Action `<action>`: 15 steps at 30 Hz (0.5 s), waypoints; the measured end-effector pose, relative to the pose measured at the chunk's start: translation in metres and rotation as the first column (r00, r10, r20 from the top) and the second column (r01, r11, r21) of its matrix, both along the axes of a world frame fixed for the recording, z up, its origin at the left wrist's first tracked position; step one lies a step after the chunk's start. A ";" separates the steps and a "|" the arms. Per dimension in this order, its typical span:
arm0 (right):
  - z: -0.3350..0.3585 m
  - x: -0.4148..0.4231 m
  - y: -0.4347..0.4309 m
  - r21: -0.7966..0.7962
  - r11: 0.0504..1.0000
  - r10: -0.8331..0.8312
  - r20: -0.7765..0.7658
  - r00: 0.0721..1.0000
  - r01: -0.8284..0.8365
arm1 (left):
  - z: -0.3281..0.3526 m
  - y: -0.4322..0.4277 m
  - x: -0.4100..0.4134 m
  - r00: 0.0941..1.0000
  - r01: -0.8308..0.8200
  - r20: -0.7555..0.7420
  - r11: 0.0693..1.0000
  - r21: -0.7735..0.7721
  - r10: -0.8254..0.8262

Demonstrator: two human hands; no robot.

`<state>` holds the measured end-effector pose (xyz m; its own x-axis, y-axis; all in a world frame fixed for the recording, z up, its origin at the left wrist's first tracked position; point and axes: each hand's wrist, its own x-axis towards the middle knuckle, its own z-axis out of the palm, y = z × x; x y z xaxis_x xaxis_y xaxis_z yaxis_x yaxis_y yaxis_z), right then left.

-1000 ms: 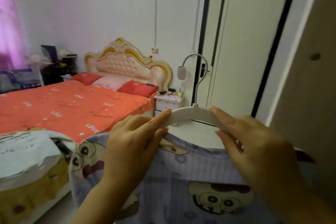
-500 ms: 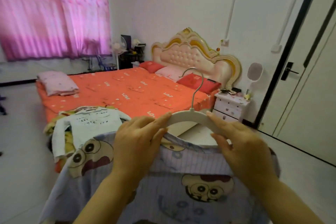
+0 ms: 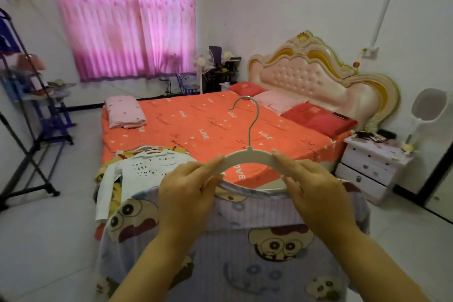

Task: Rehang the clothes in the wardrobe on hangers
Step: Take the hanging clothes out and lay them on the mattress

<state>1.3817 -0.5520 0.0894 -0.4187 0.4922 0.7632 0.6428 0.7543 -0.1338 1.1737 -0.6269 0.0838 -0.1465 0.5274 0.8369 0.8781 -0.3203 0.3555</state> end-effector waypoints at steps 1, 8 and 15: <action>-0.001 -0.002 0.016 0.006 1.000 0.002 0.002 1.000 -0.002 | -0.002 0.015 -0.001 1.000 -0.014 0.005 1.000 0.000 0.014; -0.011 -0.032 0.139 0.094 0.995 -0.023 0.047 0.999 0.018 | -0.021 0.137 -0.031 0.998 -0.056 0.020 0.998 0.033 0.056; -0.001 -0.074 0.273 0.060 0.997 -0.052 0.070 0.996 0.048 | -0.016 0.280 -0.075 0.998 -0.028 0.053 0.999 0.030 0.027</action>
